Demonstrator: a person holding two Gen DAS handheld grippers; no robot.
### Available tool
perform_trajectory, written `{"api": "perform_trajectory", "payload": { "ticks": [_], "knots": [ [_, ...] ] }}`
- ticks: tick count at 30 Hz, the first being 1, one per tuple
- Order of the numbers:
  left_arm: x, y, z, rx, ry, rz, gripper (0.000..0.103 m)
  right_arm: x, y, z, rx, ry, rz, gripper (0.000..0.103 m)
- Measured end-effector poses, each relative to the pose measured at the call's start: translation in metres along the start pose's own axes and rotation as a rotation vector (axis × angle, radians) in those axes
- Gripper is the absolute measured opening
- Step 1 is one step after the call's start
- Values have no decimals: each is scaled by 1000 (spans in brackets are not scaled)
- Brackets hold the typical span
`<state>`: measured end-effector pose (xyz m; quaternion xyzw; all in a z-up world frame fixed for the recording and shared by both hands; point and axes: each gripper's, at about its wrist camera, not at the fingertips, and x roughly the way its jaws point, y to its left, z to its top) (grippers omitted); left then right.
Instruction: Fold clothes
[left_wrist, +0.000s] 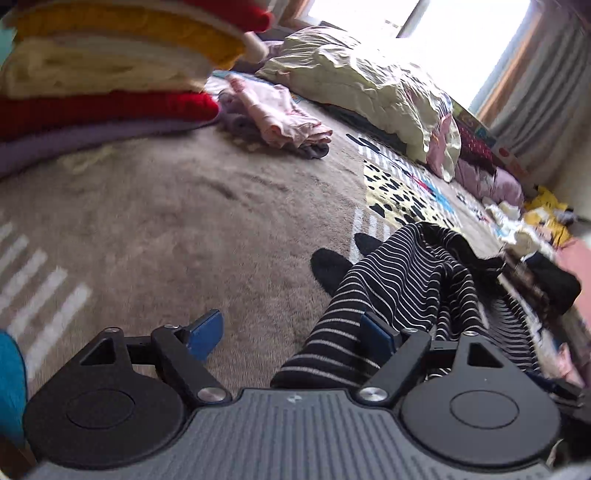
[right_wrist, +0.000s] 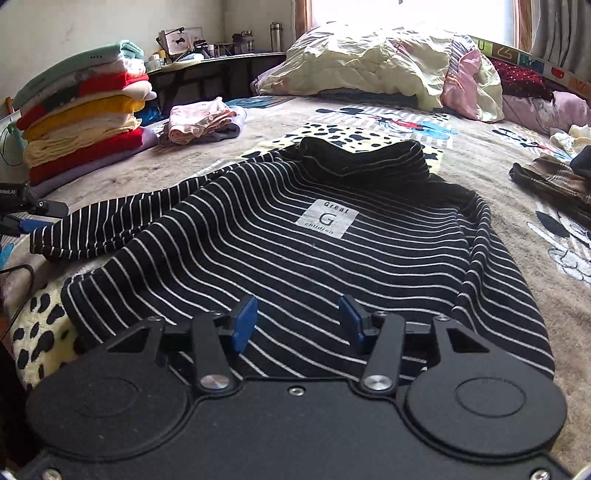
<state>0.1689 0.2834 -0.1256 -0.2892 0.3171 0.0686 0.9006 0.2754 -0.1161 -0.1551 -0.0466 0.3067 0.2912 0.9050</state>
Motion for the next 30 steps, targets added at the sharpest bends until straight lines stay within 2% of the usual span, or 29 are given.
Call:
{"api": "perform_trajectory", "payload": {
  "ticks": [3, 7, 10, 11, 12, 13, 14, 15, 17, 18, 19, 21, 22, 23, 24, 25, 26, 30],
  "knots": [
    [-4, 24, -6, -176, 43, -123, 78, 1, 12, -2, 21, -6, 7, 50],
    [0, 28, -13, -258, 61, -170, 75, -2, 31, -10, 65, -25, 12, 50],
    [2, 26, -17, -283, 65, -176, 52, -10, 43, -22, 96, -46, 22, 50],
    [4, 23, -17, -255, 58, -175, 41, -14, 47, -27, 99, -53, 26, 50],
    [6, 20, -16, -221, 49, -174, 36, -17, 51, -31, 100, -56, 30, 50],
    [8, 17, -15, -186, 40, -173, 16, -20, 54, -35, 99, -57, 31, 50],
    [9, 13, -14, -152, 31, -172, 6, -23, 57, -40, 94, -60, 30, 50],
    [3, 6, -7, -68, -33, -144, 6, -27, 59, -44, 91, -64, 28, 50],
    [-24, -23, 13, 226, -249, -70, 5, -32, 60, -50, 95, -73, 28, 50],
    [-39, -39, 22, 390, -379, -25, 5, -33, 60, -52, 102, -77, 26, 50],
    [-47, -48, 29, 497, -475, 1, 5, -33, 59, -54, 108, -77, 26, 50],
    [-50, -52, 46, 578, -562, 17, 5, -32, 56, -55, 110, -72, 21, 50],
    [-42, -48, 54, 579, -545, 29, 10, -32, 56, -55, 109, -71, 21, 50],
    [-30, -42, 59, 558, -499, 50, 35, -32, 56, -55, 109, -72, 21, 50],
    [-15, -33, 62, 512, -447, 85, 54, -32, 56, -55, 109, -73, 21, 50],
    [-3, -20, 61, 436, -396, 132, 77, -31, 56, -55, 108, -74, 20, 50],
    [4, -8, 57, 376, -367, 140, 76, -32, 57, -56, 106, -76, 20, 50],
    [14, 34, 52, 108, -253, 88, 75, -32, 56, -59, 97, -88, 22, 50]
  ]
}}
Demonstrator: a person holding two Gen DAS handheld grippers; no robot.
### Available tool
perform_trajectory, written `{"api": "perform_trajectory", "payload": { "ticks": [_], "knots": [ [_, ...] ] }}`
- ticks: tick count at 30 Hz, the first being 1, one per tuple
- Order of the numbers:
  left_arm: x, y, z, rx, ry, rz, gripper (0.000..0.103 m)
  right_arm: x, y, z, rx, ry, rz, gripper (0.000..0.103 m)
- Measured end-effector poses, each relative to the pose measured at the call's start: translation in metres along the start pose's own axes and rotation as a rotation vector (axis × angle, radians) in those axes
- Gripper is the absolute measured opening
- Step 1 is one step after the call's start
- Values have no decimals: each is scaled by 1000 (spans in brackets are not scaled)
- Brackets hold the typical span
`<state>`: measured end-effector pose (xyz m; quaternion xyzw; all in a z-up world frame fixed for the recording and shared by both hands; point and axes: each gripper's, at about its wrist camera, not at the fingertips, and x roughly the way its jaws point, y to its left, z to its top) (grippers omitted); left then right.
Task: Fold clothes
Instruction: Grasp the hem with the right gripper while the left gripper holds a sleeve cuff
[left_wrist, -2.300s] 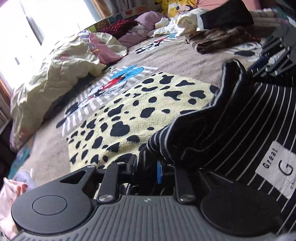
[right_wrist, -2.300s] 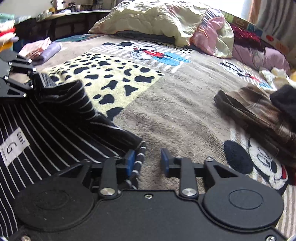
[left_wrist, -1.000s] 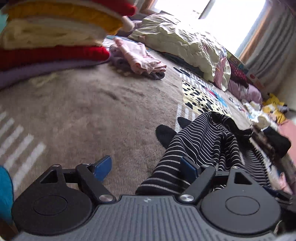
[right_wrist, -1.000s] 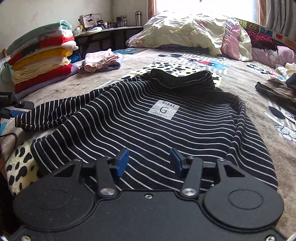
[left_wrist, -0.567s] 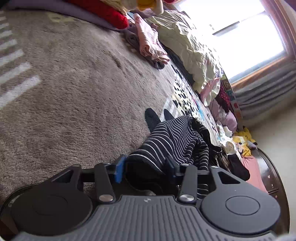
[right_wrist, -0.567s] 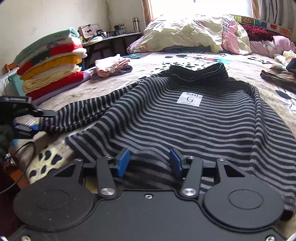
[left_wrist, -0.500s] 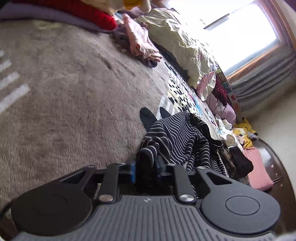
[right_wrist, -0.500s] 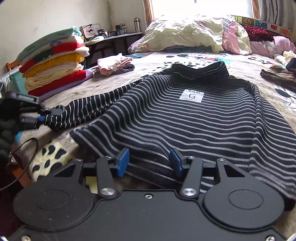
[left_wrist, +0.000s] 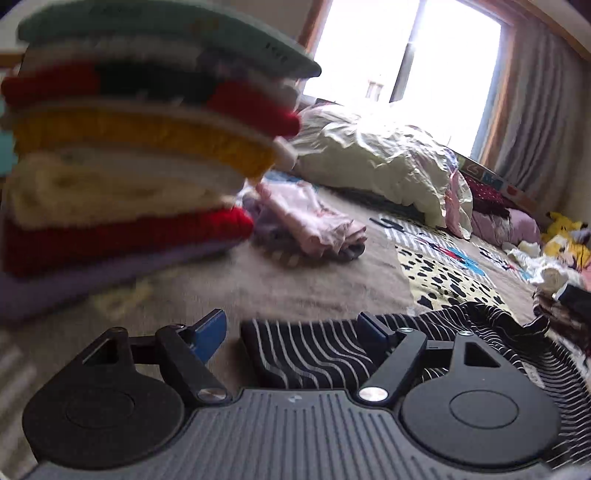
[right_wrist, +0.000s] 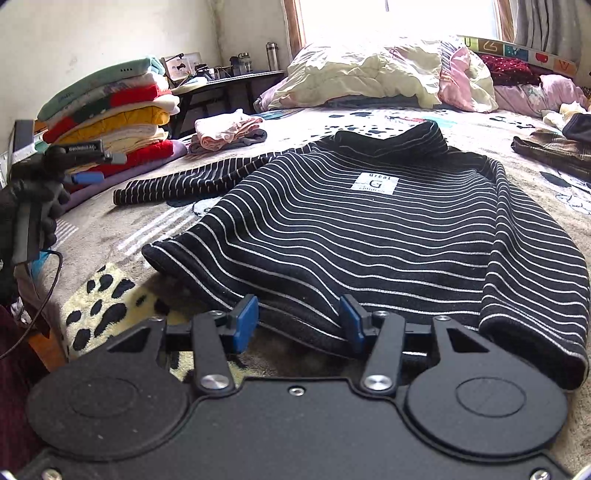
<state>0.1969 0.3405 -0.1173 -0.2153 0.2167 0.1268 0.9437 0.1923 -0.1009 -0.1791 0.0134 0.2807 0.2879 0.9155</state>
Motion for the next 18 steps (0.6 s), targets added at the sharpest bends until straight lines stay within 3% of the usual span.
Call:
{"api": "perform_trajectory", "payload": {
  "ticks": [3, 5, 11, 12, 13, 16, 18],
  "knots": [
    [10, 18, 0, -169, 56, -48, 73, -1, -3, 4, 22, -18, -1, 50],
    [20, 20, -1, -217, 105, -39, 64, -2, -4, 11, 34, -41, 2, 50],
    [48, -2, -2, -143, 123, 42, 48, 20, -16, 54, 30, -72, -17, 46],
    [53, -6, -1, -109, 122, 45, 40, 29, -19, 67, 17, -72, -26, 43],
    [58, -12, 0, -54, 122, 47, 14, 39, -23, 77, 6, -68, -30, 42],
    [67, -34, 3, 150, 80, 68, 8, 81, -35, 112, -10, -47, -36, 35],
    [63, -52, 8, 310, -5, 89, 7, 111, -43, 132, -7, -22, -31, 29]
  ]
}}
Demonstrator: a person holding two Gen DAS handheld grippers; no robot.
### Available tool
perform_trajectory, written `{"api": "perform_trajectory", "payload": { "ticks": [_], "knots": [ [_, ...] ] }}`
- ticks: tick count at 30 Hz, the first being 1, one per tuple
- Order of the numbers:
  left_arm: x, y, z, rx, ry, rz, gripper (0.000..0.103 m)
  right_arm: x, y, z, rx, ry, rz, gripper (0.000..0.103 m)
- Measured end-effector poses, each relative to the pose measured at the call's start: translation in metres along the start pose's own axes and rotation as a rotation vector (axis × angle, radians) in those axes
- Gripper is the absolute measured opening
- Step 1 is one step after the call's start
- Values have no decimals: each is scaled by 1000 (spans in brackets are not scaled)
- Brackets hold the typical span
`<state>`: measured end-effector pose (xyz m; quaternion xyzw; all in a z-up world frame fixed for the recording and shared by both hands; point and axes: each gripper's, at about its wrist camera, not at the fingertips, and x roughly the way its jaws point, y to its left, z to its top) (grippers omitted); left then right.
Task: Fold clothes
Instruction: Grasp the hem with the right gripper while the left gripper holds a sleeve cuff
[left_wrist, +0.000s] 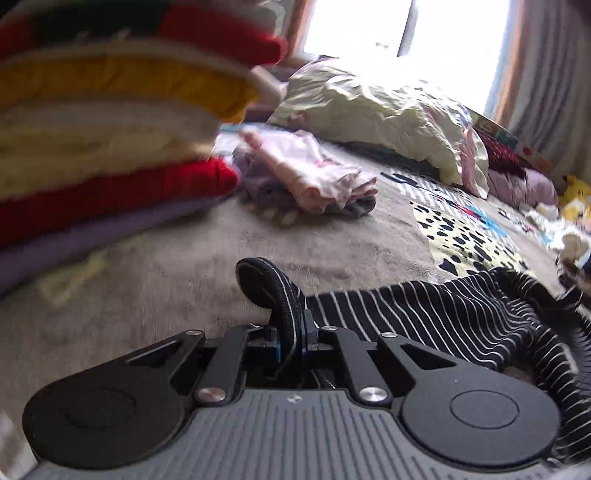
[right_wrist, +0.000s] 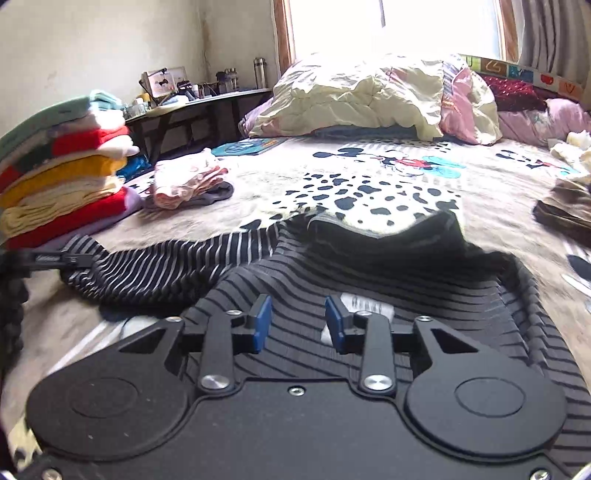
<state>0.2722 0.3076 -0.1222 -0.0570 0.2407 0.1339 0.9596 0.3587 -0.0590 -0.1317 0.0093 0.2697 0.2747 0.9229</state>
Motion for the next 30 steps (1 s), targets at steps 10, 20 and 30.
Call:
{"api": "perform_trajectory", "payload": {
  "ticks": [10, 20, 30],
  "knots": [
    [-26, 6, 32, 37, -297, -20, 7, 101, -31, 36, 174, 108, 49, 22],
    [34, 18, 6, 19, 72, 94, 9, 121, -51, 51, 233, 65, -11, 22],
    [39, 24, 7, -21, 124, 112, 14, 118, -91, 118, 214, -20, -147, 22]
  ]
}}
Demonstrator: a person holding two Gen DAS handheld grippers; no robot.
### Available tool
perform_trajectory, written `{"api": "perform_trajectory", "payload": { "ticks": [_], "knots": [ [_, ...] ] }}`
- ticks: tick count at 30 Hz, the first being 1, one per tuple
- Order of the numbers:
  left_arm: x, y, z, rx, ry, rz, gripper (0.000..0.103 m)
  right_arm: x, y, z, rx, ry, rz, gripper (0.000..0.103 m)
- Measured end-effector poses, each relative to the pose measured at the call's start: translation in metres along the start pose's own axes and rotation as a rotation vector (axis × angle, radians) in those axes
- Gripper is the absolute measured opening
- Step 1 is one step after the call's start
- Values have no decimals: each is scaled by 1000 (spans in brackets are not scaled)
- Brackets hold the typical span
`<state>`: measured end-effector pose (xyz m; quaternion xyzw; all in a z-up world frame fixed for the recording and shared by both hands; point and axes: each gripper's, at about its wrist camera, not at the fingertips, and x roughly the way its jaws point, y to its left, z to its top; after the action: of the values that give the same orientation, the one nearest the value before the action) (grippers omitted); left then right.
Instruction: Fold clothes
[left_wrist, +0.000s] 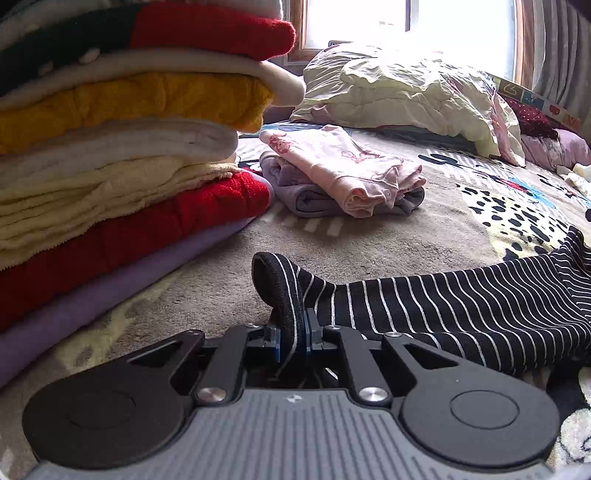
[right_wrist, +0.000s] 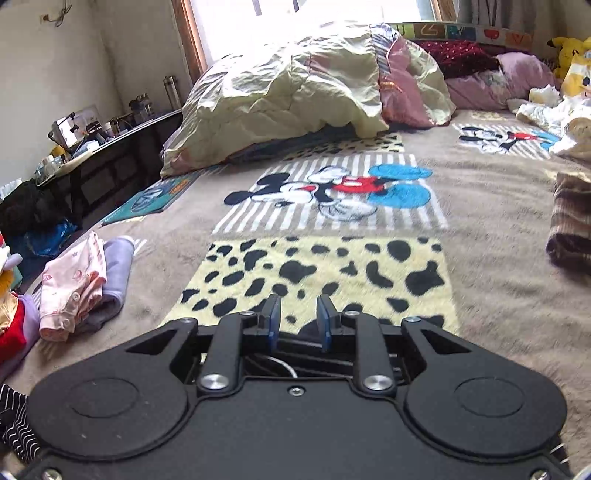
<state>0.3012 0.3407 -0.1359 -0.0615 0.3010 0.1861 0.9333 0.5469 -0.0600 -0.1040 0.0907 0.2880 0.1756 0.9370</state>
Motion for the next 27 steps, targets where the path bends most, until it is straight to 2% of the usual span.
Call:
{"api": "perform_trajectory", "payload": {
  "ticks": [3, 4, 5, 7, 8, 9, 10, 11, 15, 16, 17, 18, 19, 20, 24, 27],
  "knots": [
    [1, 8, 1, -68, 12, -19, 21, -21, -10, -3, -41, -16, -11, 22],
    [1, 13, 2, -113, 19, -34, 32, -28, -13, -9, -58, -11, -8, 22],
    [1, 17, 2, -159, 26, -59, 47, -33, -15, -16, -76, -3, 2, 22],
    [1, 22, 0, -238, 38, -107, 58, -39, -14, -31, -106, 25, 10, 22],
    [0, 20, 0, -229, 37, -107, 56, -39, -12, -39, -127, 46, 24, 22],
    [-1, 17, -1, -213, 35, -103, 49, -37, -5, -47, -144, 70, 56, 22],
    [-2, 11, -1, -158, 28, -83, 18, -36, 2, -55, -161, 94, 88, 22],
    [-4, 7, -1, -122, 14, -65, 10, -34, 10, -63, -180, 118, 123, 22],
    [-25, 13, 6, -141, -122, -87, 10, -36, 87, -89, -353, 160, 312, 22],
    [-25, 14, 7, -145, -109, -84, 11, -39, 108, -97, -423, 168, 356, 22],
    [-18, 17, 5, -153, -59, -78, 20, -41, 129, -105, -494, 179, 394, 22],
    [-11, 20, 4, -162, -3, -71, 24, -38, 144, -116, -575, 216, 390, 22],
    [-8, 24, 1, -177, 20, -64, 43, -35, 159, -127, -655, 252, 385, 22],
    [-5, 29, -1, -193, 38, -56, 46, -33, 173, -137, -728, 283, 379, 18],
    [-17, 55, 1, -325, -8, -40, 50, -45, 175, -130, -710, 282, 402, 17],
    [-16, 65, -1, -399, 5, -67, 48, -53, 178, -125, -687, 238, 406, 17]
  ]
}}
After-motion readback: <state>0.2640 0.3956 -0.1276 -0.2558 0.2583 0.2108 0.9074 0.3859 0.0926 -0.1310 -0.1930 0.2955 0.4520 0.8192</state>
